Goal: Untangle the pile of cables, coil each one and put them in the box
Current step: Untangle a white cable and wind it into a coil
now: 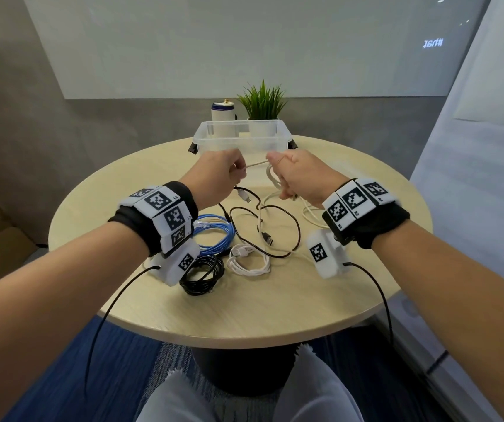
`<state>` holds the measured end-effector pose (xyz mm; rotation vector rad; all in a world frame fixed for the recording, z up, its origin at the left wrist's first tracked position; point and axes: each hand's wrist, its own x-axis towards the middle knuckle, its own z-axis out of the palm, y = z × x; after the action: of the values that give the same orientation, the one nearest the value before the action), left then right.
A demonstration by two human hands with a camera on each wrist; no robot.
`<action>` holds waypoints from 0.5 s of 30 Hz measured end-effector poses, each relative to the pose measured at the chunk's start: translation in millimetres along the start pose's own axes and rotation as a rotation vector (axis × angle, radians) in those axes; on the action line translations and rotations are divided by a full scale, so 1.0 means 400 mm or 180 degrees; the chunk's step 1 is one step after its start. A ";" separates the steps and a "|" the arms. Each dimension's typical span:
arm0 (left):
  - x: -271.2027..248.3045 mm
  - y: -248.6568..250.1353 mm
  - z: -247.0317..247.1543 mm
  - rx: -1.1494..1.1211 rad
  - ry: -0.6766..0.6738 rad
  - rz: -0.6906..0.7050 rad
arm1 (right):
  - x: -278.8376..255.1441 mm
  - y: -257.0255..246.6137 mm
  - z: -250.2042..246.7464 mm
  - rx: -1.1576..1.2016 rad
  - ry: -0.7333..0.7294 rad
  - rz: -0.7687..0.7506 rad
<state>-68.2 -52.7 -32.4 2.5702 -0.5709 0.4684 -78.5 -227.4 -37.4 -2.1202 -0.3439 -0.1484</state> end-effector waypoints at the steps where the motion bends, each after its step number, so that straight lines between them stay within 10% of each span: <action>1: -0.002 0.000 0.002 0.0008 0.0006 -0.0009 | 0.001 0.003 0.003 0.0164 0.0011 0.0014; 15: -0.045 0.011 -0.010 -0.0870 -0.0286 0.0344 | 0.034 0.033 -0.006 -0.0365 0.0472 0.0259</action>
<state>-86.5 -48.8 -35.0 2.3161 -0.7535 0.2887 -61.4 -233.5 -43.3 -2.2171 -0.1644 -0.2819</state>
